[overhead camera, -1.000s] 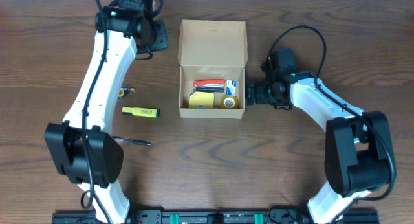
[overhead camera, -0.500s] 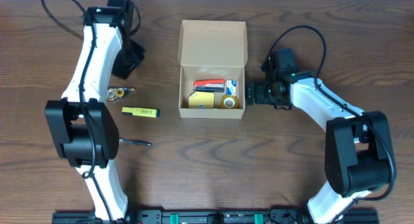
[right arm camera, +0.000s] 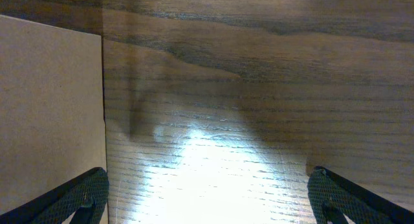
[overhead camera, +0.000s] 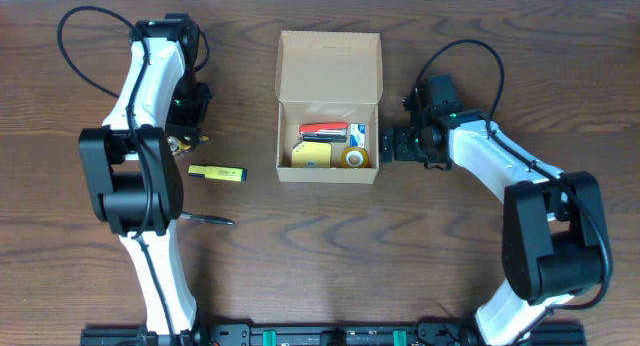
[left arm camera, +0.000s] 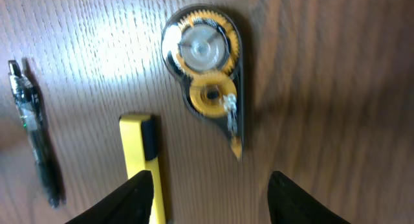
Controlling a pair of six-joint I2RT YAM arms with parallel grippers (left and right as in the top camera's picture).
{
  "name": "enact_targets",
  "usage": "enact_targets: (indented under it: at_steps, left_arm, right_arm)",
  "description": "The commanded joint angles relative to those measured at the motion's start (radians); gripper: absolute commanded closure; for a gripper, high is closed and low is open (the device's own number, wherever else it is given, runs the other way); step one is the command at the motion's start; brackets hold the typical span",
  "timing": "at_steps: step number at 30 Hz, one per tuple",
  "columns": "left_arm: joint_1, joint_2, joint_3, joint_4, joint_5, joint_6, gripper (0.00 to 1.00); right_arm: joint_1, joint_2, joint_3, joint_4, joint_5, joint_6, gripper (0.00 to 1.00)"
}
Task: Pack container
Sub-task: 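Move the left gripper to the correction tape and grasp it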
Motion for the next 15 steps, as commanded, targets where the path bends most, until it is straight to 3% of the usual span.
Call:
enact_targets:
  at_steps: [1,11,15]
  left_arm:
    - [0.016,0.039,-0.004,-0.005,-0.050,-0.056,0.40]
    - [0.038,0.085,-0.004,-0.005,-0.080,-0.145,0.34]
    - [0.043,0.089,-0.004,0.008,-0.112,-0.150,0.23]
  right_arm:
    - [-0.007,0.001,-0.002,-0.001,-0.004,-0.013,0.01]
    - [-0.007,0.001,-0.002,-0.001,-0.004,-0.013,0.01]
    - [-0.007,0.001,-0.002,-0.001,-0.004,-0.013,0.01]
